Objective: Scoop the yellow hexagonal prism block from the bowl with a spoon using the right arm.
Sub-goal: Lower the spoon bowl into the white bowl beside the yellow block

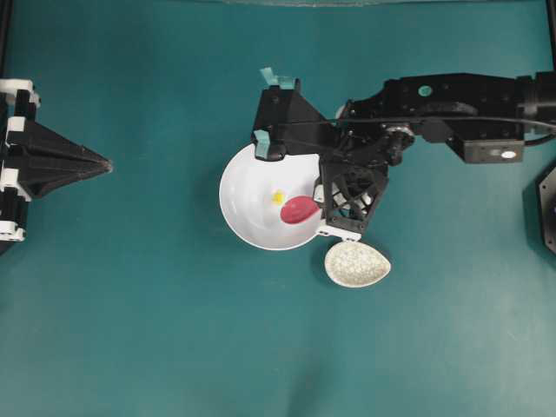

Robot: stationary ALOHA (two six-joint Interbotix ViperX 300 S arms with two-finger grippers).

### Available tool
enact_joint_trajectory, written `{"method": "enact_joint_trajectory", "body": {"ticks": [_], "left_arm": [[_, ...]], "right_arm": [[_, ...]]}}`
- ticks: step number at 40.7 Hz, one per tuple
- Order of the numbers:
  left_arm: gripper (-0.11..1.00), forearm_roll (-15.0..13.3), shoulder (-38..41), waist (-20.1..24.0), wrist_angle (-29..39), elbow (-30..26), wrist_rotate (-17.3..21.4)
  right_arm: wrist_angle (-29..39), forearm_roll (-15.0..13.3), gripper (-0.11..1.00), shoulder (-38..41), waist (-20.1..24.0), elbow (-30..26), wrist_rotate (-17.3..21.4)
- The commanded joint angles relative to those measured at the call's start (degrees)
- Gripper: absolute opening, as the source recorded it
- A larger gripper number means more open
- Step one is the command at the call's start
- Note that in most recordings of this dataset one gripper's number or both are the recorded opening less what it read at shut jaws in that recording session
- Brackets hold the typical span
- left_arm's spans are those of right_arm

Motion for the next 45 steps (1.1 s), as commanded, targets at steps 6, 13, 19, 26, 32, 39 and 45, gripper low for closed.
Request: {"method": "enact_joint_trajectory", "body": {"ticks": [6, 13, 19, 26, 32, 39, 45], "left_arm": [[-0.01, 0.18, 0.18, 0.0, -0.26, -1.23, 0.09], [-0.01, 0.09, 0.18, -0.09, -0.26, -1.23, 0.09], [-0.01, 0.18, 0.18, 0.0, -0.18, -1.23, 0.09], [-0.01, 0.18, 0.18, 0.0, -0.26, -1.23, 0.09], [-0.01, 0.18, 0.26, -0.09, -0.26, -1.23, 0.09], [-0.01, 0.18, 0.18, 0.0, -0.26, -1.23, 0.09], [-0.01, 0.18, 0.18, 0.0, -0.26, -1.23, 0.09]], "right_arm": [[0.26, -0.44, 0.23, 0.18, 0.18, -1.93, 0.35], [0.53, -2.02, 0.23, 1.32, -0.09, -1.93, 2.2], [0.7, -3.52, 0.23, 1.76, -0.53, -1.85, 3.6], [0.35, -3.69, 0.23, 1.85, -0.97, -1.58, 3.96], [0.35, -3.78, 0.23, 2.72, -0.97, -1.49, 3.96], [0.09, -3.78, 0.23, 3.87, -1.05, -1.41, 3.96], [-1.41, -3.78, 0.23, 4.48, -1.05, -1.49, 3.78]]}}
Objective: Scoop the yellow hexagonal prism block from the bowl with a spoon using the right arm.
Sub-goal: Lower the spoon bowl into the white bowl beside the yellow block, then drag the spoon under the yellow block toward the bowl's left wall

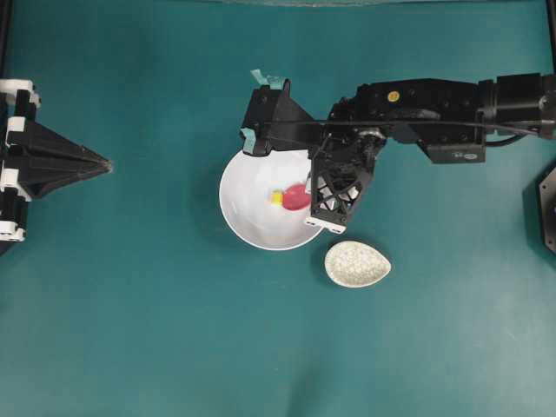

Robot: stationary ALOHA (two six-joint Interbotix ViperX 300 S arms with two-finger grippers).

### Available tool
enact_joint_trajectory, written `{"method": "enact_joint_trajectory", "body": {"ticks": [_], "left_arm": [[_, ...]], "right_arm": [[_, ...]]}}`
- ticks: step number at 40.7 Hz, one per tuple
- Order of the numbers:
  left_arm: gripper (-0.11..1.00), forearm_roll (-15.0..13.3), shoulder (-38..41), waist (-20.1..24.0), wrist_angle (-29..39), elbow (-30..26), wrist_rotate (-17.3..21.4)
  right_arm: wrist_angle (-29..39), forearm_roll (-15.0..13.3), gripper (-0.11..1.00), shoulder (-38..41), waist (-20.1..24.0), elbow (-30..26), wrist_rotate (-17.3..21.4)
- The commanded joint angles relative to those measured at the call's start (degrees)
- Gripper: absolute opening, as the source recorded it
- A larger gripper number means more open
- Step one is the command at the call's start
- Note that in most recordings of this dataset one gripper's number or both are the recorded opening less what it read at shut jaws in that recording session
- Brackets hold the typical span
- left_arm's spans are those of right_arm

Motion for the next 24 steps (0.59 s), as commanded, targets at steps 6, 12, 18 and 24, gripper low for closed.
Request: {"method": "enact_joint_trajectory", "body": {"ticks": [6, 12, 18, 24], "left_arm": [[-0.01, 0.09, 0.18, -0.09, -0.26, -1.23, 0.09], [-0.01, 0.09, 0.18, -0.09, -0.26, -1.23, 0.09], [-0.01, 0.09, 0.18, -0.09, -0.35, -1.23, 0.09], [-0.01, 0.09, 0.18, -0.09, -0.35, -1.23, 0.0]], "right_arm": [[-2.99, -0.09, 0.23, -0.44, 0.0, -0.79, -0.18], [-5.36, 0.0, 0.23, -0.44, 0.0, -0.79, -0.26], [-7.47, -0.09, 0.23, -0.26, 0.0, -0.79, -0.35], [-8.96, -0.09, 0.23, 0.09, 0.0, -0.79, -0.35]]}}
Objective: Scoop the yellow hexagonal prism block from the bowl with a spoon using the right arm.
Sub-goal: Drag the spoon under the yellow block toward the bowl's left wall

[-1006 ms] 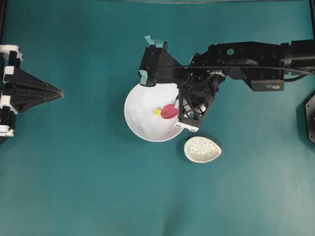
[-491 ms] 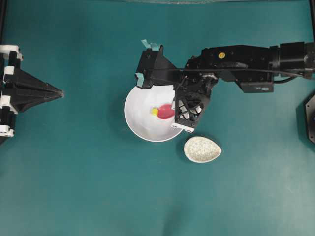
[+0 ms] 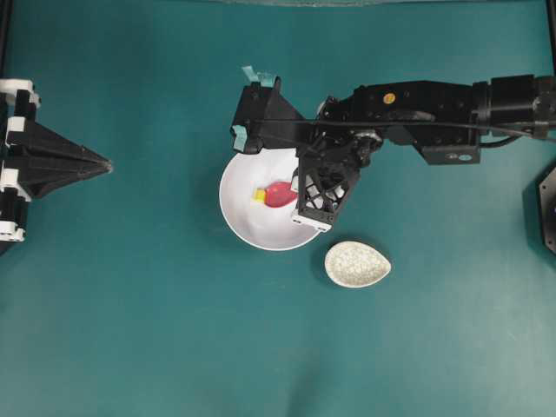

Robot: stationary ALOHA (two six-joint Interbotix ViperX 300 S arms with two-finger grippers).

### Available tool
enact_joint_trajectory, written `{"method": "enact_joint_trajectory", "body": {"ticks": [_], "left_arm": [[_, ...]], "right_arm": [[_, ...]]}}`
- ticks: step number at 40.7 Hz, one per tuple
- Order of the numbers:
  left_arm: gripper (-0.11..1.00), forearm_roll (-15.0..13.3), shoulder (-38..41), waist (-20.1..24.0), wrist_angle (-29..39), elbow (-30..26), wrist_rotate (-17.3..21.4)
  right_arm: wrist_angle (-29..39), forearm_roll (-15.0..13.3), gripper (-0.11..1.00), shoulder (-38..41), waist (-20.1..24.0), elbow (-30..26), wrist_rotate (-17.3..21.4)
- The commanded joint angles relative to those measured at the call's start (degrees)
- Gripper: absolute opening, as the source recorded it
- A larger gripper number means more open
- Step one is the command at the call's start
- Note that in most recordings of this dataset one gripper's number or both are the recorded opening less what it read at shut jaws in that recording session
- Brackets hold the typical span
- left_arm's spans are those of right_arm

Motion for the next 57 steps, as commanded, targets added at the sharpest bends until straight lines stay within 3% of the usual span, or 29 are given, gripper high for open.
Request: {"method": "enact_joint_trajectory", "body": {"ticks": [1, 35, 57], "left_arm": [[-0.01, 0.09, 0.26, 0.0, -0.26, -1.23, 0.0], [-0.01, 0.09, -0.88, 0.0, 0.88, -1.41, -0.18], [-0.01, 0.09, -0.88, 0.0, 0.88, -1.41, -0.44]], "right_arm": [[-1.14, 0.0, 0.23, -0.7, 0.0, -0.79, -0.09], [-10.55, 0.18, 0.23, -0.62, 0.0, -1.23, -0.18], [-12.83, 0.09, 0.23, -0.7, 0.0, -1.32, 0.18]]}}
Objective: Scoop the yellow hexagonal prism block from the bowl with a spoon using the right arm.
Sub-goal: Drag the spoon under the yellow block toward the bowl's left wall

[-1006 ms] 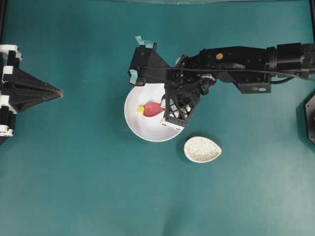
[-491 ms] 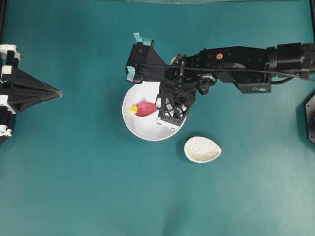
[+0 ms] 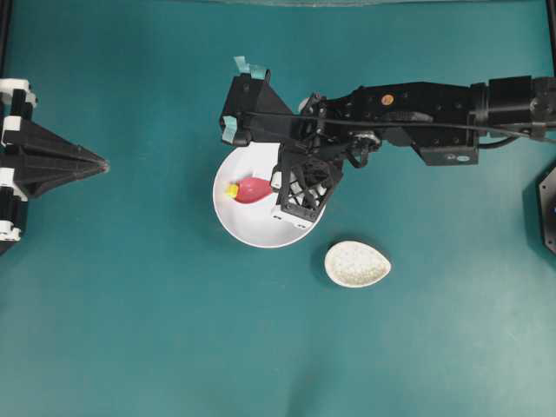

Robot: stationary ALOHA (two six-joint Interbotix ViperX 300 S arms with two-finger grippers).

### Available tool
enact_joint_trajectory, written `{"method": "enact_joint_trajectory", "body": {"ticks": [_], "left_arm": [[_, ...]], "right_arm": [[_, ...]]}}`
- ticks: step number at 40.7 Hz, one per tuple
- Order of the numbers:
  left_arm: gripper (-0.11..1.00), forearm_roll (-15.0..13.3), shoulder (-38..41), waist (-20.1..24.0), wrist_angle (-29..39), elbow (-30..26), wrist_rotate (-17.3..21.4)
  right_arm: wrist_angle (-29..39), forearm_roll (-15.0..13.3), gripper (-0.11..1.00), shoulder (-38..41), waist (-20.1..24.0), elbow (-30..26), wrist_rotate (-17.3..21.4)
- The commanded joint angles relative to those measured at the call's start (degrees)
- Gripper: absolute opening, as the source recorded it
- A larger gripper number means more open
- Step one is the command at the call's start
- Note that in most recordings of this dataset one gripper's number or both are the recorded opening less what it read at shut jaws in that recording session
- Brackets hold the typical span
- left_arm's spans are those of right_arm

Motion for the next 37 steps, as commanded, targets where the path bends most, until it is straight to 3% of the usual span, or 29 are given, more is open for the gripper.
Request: {"method": "enact_joint_trajectory", "body": {"ticks": [1, 37], "left_arm": [[-0.01, 0.09, 0.26, 0.0, -0.26, -1.41, -0.09], [-0.01, 0.09, 0.26, 0.0, -0.26, -1.49, -0.97]], "right_arm": [[-1.58, 0.09, 0.23, -0.88, -0.09, -1.32, 0.18], [-9.58, 0.18, 0.23, -3.25, -0.09, 1.93, 0.35]]}}
